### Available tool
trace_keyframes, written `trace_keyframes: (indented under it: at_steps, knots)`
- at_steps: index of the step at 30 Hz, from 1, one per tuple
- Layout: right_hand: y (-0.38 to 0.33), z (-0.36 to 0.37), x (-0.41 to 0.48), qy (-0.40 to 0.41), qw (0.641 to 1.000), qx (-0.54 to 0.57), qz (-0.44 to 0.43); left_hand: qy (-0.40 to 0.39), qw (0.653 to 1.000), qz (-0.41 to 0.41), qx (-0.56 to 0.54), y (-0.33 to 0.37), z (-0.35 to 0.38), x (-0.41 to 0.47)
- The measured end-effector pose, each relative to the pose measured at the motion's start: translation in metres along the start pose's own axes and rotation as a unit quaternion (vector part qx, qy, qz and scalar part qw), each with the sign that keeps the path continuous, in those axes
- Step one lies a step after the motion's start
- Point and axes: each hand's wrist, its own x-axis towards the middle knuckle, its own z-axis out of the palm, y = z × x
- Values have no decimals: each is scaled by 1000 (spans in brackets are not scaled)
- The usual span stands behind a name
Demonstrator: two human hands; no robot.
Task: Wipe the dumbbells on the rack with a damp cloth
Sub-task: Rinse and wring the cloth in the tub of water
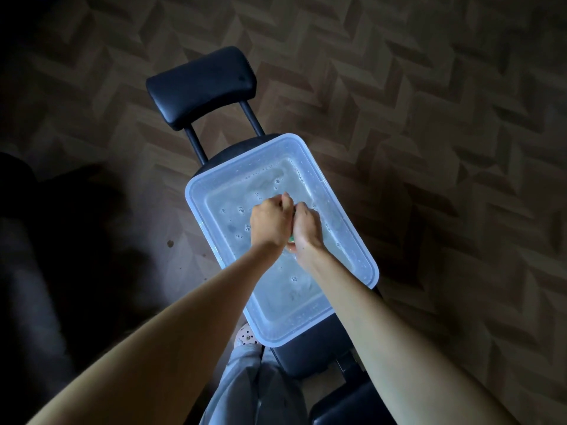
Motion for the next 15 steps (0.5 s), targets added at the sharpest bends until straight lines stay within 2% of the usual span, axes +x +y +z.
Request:
trace_keyframes:
  at_steps: [4,10,15]
  knots:
    - [6,-1,1,1,1000,10,5,-31,999,-32,1,2,2,5]
    - [5,-1,1,35,999,-13,-31,-53,991,-108,-57,1,5,7]
    - [7,-8,-3,13,996,-78,-44,-45,996,-79,-23,-5,-4,3]
